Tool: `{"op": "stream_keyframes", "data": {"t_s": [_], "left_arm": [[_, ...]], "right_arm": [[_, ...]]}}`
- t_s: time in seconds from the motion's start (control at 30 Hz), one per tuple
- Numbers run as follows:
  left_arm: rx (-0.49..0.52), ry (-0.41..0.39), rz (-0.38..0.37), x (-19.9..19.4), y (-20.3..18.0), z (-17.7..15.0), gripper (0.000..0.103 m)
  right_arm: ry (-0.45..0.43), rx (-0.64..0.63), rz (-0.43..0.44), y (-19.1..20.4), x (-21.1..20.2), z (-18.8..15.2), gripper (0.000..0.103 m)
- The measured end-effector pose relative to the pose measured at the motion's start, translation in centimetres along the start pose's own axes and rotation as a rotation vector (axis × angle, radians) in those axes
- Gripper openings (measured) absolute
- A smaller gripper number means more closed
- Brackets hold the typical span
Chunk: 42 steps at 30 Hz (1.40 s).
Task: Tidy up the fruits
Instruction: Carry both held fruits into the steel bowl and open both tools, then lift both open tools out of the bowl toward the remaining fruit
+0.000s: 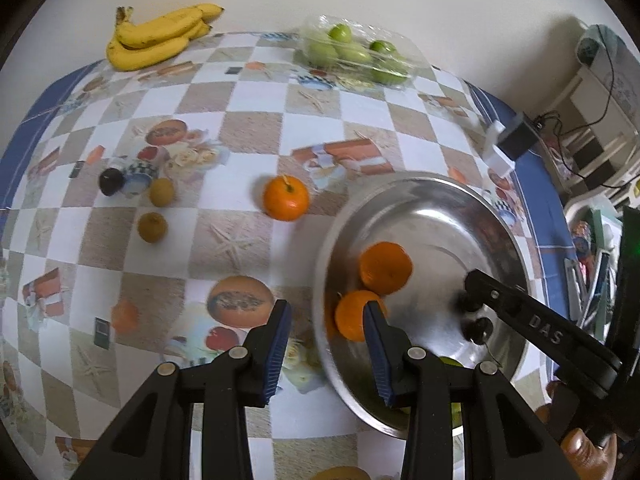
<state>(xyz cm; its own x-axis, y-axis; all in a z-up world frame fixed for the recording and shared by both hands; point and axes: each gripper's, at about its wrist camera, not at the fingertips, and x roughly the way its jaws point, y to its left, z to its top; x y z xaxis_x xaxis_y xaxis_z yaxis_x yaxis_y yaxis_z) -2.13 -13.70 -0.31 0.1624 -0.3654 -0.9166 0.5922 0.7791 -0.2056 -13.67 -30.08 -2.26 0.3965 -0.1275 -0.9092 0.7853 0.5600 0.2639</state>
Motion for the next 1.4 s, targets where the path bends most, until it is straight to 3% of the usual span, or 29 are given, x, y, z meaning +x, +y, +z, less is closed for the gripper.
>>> {"op": "stream_keyframes", "data": {"t_s": [0.1, 0.23, 0.27, 0.37, 0.43, 0.53, 0.83, 1.0, 1.4], "left_arm": [[-0.014, -0.015, 0.034, -0.1, 0.7, 0.3, 0.051], [-0.039, -0.010, 0.097, 0.3, 1.7, 0.5, 0.069], [-0.045, -0.010, 0.118, 0.4, 1.9, 0.5, 0.075], [-0.054, -0.014, 0.162, 0.8, 2.6, 0.5, 0.085], [-0.062, -0.011, 0.185, 1.0, 3.1, 0.5, 0.089], [-0.075, -0.007, 0.203, 1.2, 3.7, 0.5, 0.095], [-0.087, -0.031, 0.252, 1.4, 4.6, 0.7, 0.103], [-0.101, -0.044, 0.294, 1.5, 5.4, 0.6, 0.103], [-0.130, -0.094, 0.333, 0.3, 7.0, 2.1, 0.103]], "right_arm": [[-0.005, -0.003, -0.003, 0.1, -0.2, 0.1, 0.051], [0.000, -0.012, -0.011, 0.3, -0.1, 0.1, 0.069], [0.000, -0.013, -0.014, 0.3, 0.0, 0.1, 0.069], [-0.002, -0.022, -0.024, 0.4, 0.0, 0.1, 0.073], [-0.004, -0.025, -0.028, 0.3, 0.0, 0.1, 0.084], [-0.007, -0.034, -0.029, 0.5, 0.0, 0.1, 0.085], [-0.001, -0.069, -0.042, 1.1, 0.2, -0.1, 0.086], [-0.016, -0.099, -0.050, 1.7, 0.3, -0.2, 0.103], [-0.062, -0.142, 0.006, 3.4, -0.6, -0.5, 0.103]]}}
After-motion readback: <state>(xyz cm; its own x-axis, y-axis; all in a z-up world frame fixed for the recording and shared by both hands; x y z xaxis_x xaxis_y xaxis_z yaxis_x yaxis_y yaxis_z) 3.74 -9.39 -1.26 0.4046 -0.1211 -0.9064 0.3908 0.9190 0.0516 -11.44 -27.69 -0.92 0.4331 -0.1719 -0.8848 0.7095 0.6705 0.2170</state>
